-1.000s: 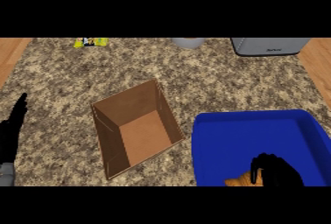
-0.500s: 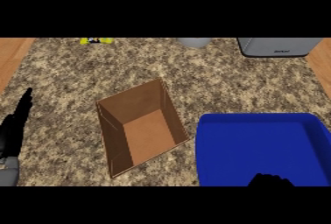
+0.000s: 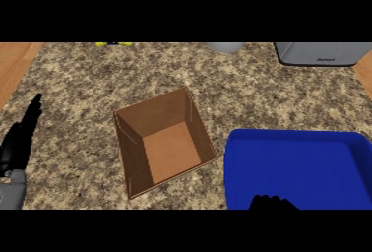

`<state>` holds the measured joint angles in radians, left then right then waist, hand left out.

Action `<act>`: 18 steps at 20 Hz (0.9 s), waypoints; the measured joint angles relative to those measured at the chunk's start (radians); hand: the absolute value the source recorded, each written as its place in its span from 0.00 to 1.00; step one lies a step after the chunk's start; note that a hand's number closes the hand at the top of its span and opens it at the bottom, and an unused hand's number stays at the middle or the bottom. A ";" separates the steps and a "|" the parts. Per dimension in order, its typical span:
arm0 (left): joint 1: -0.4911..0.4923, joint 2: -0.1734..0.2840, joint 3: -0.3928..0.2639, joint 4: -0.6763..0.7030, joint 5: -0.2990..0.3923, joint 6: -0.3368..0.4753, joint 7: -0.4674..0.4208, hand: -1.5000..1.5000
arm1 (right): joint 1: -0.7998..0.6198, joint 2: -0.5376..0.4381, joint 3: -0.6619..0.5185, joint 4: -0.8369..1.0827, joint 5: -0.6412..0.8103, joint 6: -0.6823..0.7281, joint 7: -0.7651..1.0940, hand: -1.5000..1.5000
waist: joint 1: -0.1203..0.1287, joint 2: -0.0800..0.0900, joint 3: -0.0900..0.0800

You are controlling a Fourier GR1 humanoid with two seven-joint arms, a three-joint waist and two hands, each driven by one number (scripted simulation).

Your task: Pick the croissant from the tray and place it in the cardboard box

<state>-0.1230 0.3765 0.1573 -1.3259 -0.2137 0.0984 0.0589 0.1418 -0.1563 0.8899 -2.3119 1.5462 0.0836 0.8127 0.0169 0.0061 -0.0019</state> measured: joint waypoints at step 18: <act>-0.054 -0.019 -0.029 -0.002 -0.016 -0.010 0.012 0.50 | -0.504 0.119 -0.235 0.439 -0.413 -0.193 0.202 1.00 | 0.060 0.016 0.000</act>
<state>-0.1767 0.3579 0.1281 -1.3278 -0.2299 0.0884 0.0713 -0.3622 -0.0377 0.6552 -1.8733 1.1334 -0.1096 1.0152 0.0770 0.0219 -0.0016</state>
